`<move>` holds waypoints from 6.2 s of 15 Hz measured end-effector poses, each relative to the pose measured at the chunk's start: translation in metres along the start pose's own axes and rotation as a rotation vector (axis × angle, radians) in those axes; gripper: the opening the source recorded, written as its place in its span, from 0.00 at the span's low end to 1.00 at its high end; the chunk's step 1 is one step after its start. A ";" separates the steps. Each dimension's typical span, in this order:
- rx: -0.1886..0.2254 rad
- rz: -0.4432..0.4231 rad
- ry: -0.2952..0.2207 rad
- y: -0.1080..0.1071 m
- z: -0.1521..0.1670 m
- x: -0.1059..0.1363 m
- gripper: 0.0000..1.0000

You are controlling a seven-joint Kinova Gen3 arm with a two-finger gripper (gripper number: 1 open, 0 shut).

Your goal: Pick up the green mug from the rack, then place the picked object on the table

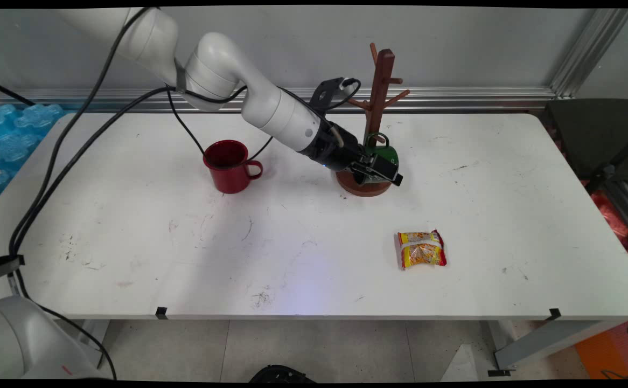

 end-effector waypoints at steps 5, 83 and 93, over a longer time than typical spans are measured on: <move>0.007 0.017 0.005 -0.004 0.008 0.001 0.00; 0.303 0.611 -0.573 0.048 -0.171 -0.054 0.00; 0.395 0.635 -0.730 0.017 -0.137 -0.068 0.00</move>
